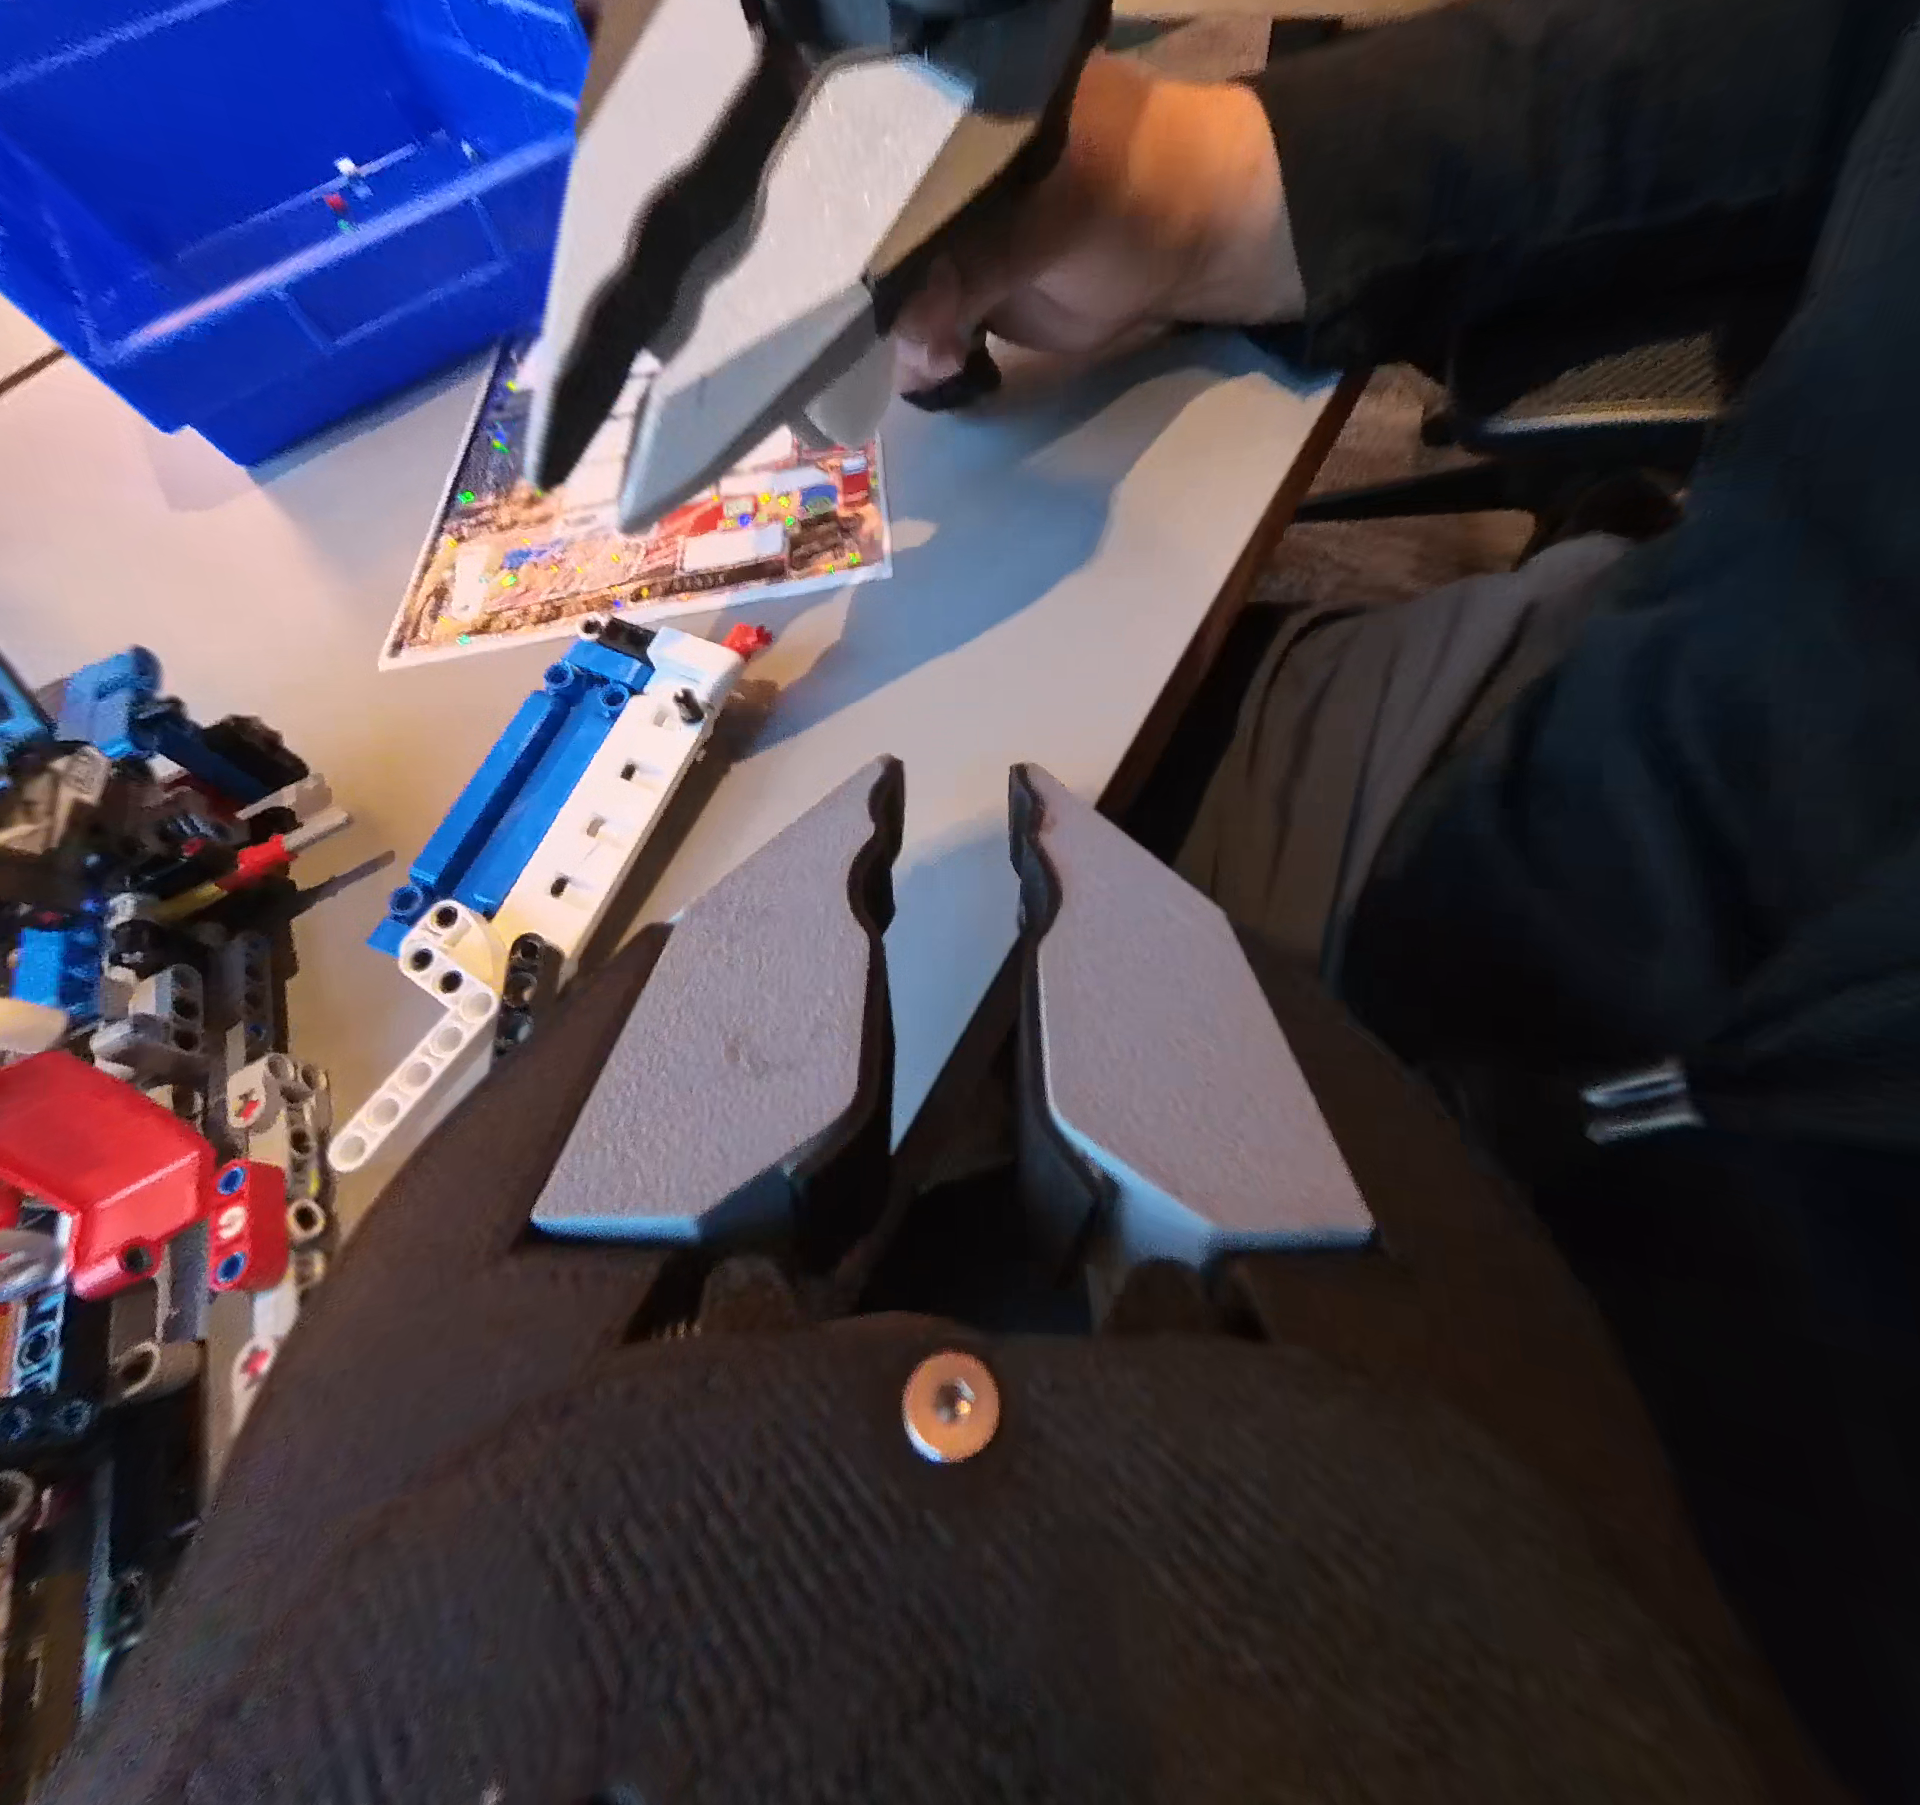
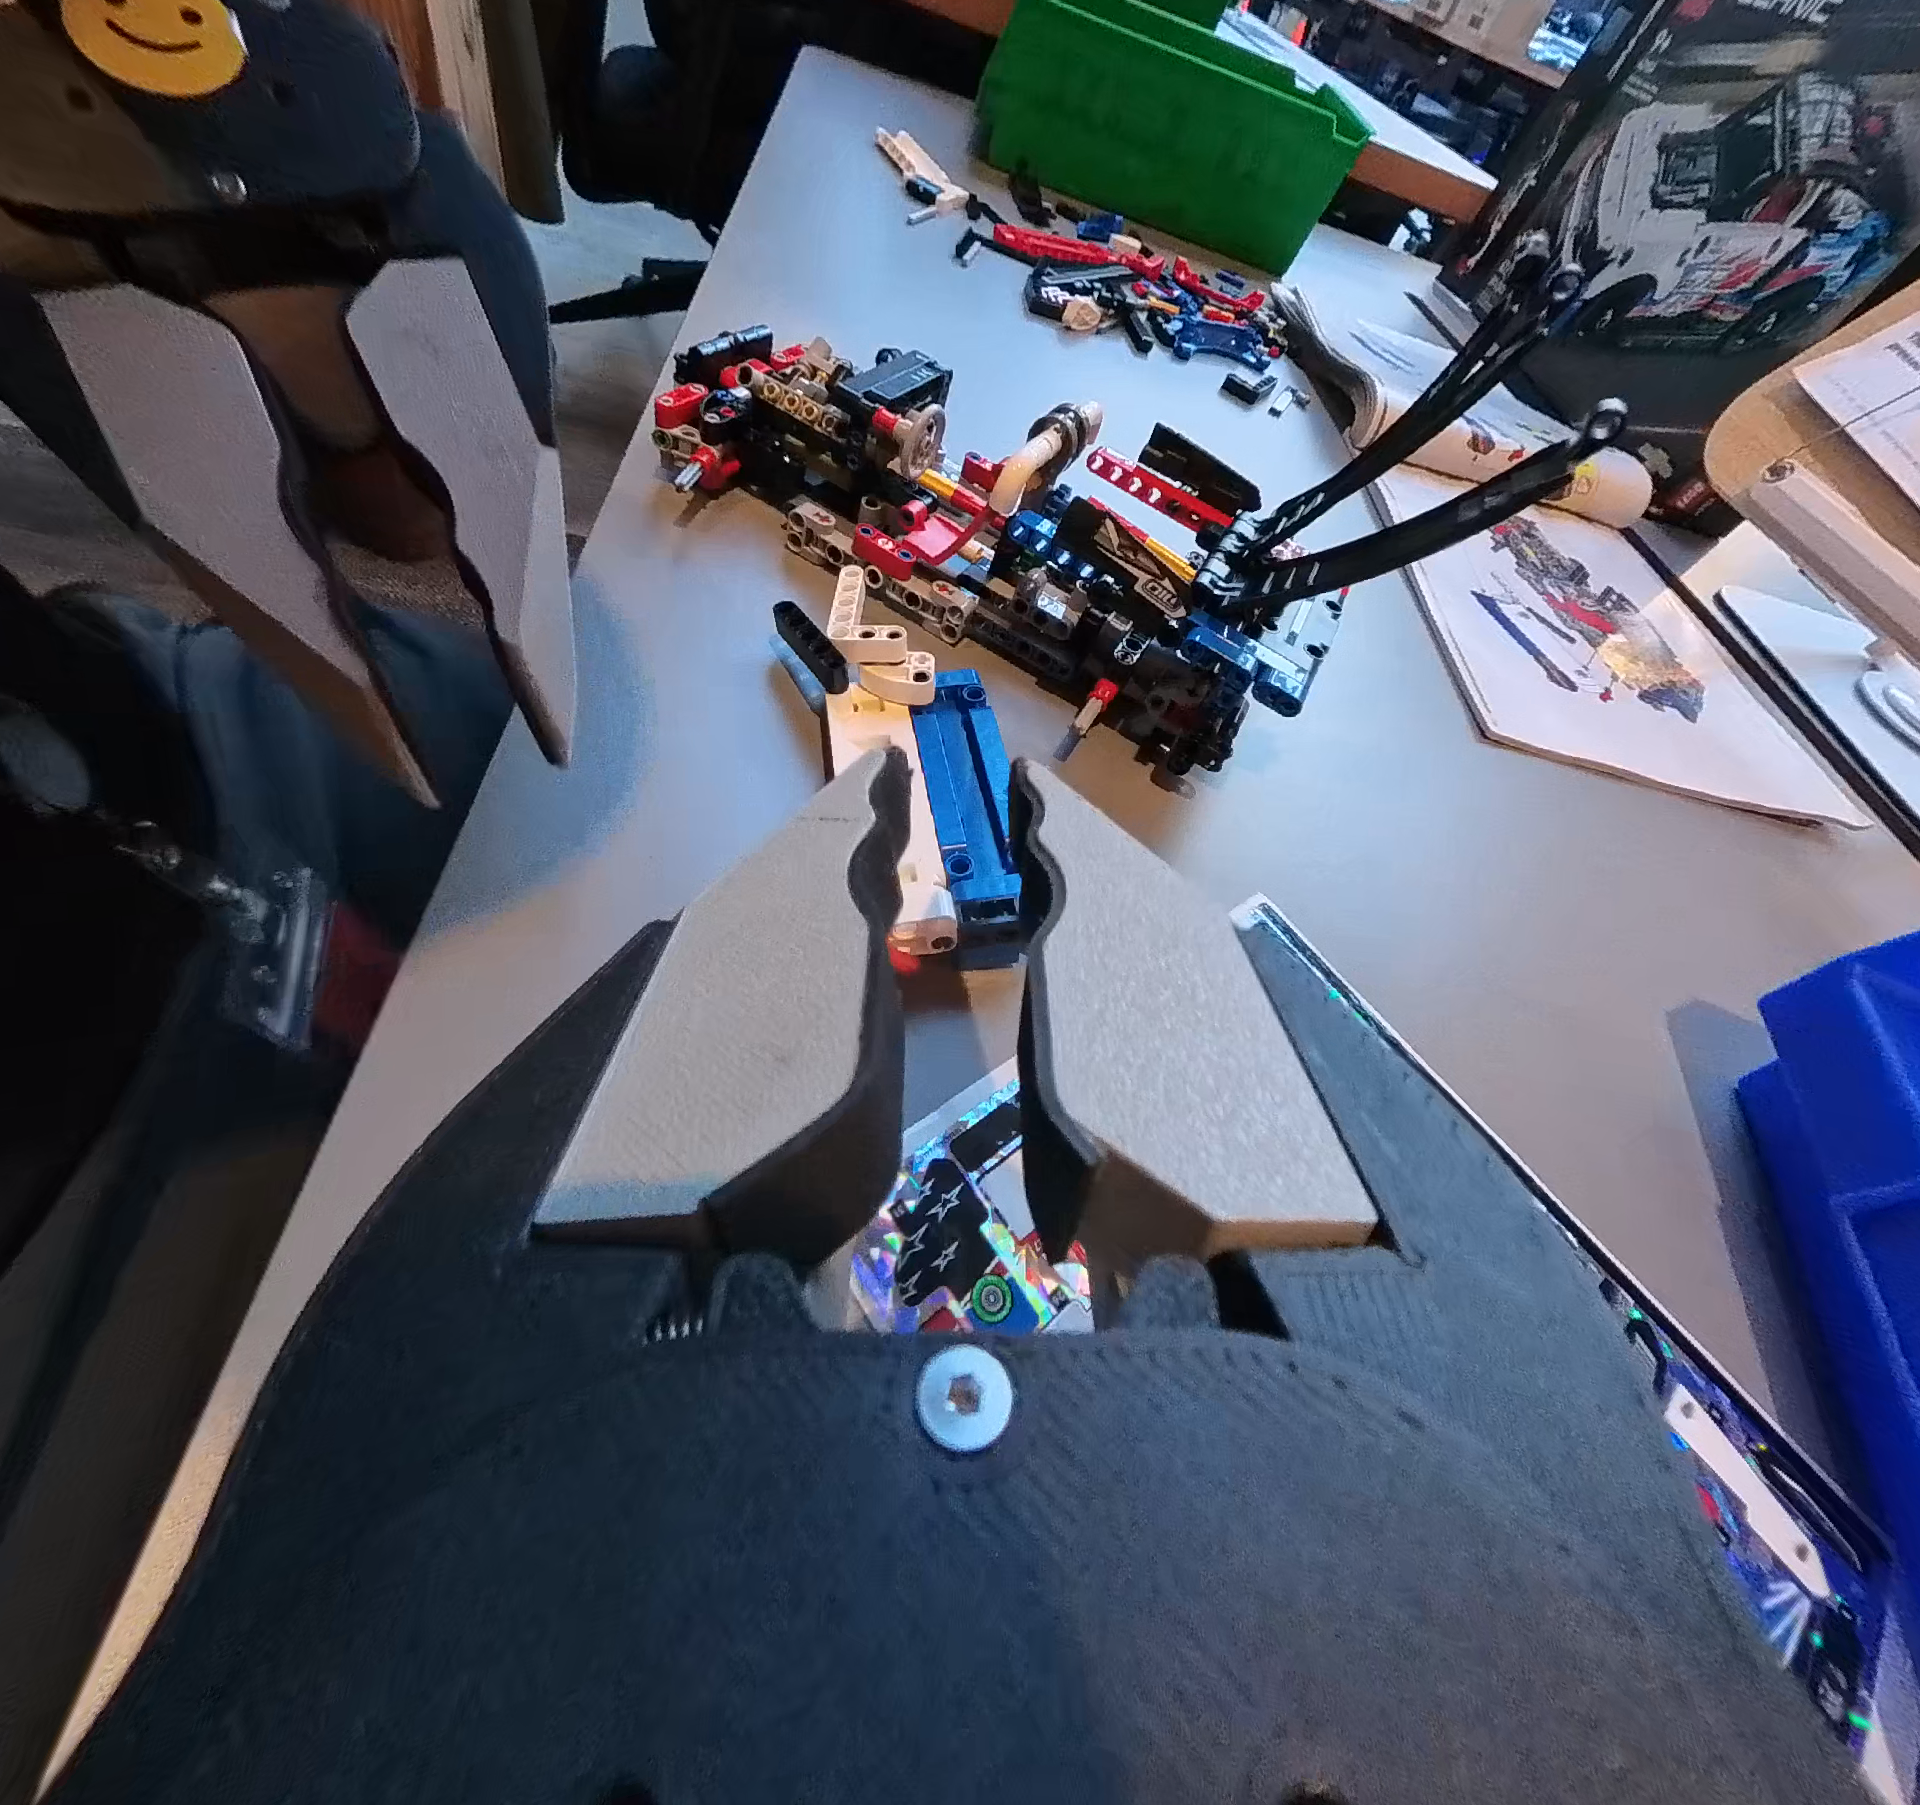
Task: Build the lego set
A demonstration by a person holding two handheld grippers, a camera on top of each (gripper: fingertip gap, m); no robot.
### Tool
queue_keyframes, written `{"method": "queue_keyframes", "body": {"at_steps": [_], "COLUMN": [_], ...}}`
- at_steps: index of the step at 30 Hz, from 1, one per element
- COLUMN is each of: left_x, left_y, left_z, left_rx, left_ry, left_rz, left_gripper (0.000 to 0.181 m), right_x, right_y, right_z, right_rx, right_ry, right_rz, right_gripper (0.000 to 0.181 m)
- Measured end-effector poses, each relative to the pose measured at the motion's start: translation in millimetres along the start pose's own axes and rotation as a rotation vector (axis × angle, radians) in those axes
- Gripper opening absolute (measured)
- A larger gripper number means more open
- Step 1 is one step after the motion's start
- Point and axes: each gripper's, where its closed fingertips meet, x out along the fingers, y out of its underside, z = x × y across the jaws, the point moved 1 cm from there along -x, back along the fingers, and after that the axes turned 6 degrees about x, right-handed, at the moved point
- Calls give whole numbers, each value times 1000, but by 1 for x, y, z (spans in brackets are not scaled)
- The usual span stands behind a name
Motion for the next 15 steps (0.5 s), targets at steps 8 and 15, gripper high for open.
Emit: {"method": "queue_keyframes", "body": {"at_steps": [8,15], "left_x": [0,-8], "left_y": [-2,-5], "left_z": [16,66], "left_rx": [33,8], "left_ry": [-73,-276], "left_rz": [32,126], "left_gripper": [23,19], "right_x": [6,-1], "right_y": [-1,-4], "right_z": [2,-3], "right_rx": [-21,12], "right_ry": [-28,-21], "right_rz": [-7,-27], "right_gripper": [19,22]}}
